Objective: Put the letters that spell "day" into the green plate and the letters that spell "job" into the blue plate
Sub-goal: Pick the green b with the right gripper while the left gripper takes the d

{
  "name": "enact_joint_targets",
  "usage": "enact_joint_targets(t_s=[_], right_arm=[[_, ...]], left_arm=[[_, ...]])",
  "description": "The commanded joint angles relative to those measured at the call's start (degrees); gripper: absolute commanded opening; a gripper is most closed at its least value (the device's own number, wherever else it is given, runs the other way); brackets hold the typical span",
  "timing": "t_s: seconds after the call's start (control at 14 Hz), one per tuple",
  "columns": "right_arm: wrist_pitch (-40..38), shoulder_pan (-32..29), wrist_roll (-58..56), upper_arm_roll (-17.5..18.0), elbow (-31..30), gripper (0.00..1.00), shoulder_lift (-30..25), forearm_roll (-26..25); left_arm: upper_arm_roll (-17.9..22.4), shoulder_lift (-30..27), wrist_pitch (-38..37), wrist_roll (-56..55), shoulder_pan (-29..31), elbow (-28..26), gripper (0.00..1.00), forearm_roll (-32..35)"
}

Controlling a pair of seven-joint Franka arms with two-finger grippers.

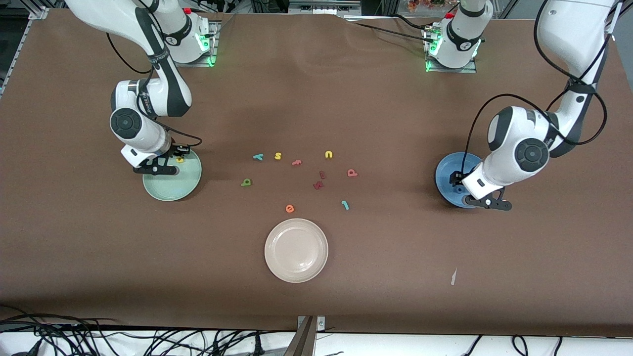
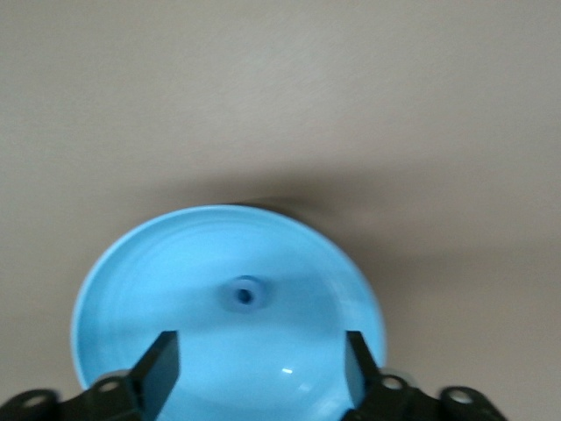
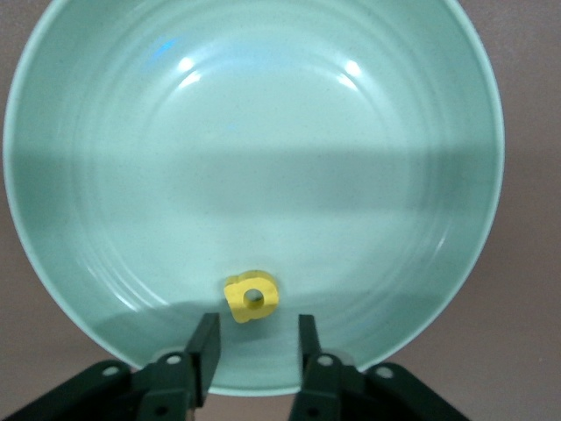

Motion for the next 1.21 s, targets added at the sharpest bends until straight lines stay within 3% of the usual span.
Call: enact_joint_targets(t_s=[0.0, 0.21, 0.64, 0.78, 0.93, 1.0, 1.14], right_arm=[[0.65, 0.53, 1.85, 0.17, -0.50, 1.00, -1.89, 0.47], [0.56, 3.86, 13.33, 3.85, 5.54, 1.00, 0.47, 0.47], [-9.79, 6.68, 36.18, 9.48, 27.51, 1.00, 13.38, 3.28], [-9.55, 6.42, 43.58, 9.75, 31.22, 1.00, 16.73, 3.89], [-9.72, 6.59, 48.51, 9.76, 35.00, 1.00, 19.72, 8.70], [-9.54, 6.59, 52.10, 9.76, 35.10, 1.00, 20.43, 12.21], [-9.54, 6.68, 56.87, 9.76, 35.02, 0.99, 21.05, 13.91]], left_arm=[[-3.80, -0.30, -2.05, -10.22, -0.67, 0.98, 1.00, -3.56], [-4.96, 0.06, -1.69, -24.47, -5.92, 1.24, 1.00, -3.73], [-4.96, 6.72, -1.69, -59.87, -16.22, 8.26, 1.00, -4.43], [-4.96, 8.49, -1.52, -71.40, -18.33, 9.15, 1.00, -5.40], [-4.96, 9.19, 1.36, -82.38, -20.00, 9.32, 1.00, -5.75], [-4.87, 9.63, 3.64, -88.18, -21.06, 9.33, 1.00, -5.67], [-4.87, 10.60, 7.17, -97.07, -22.29, 9.33, 1.00, -5.23]])
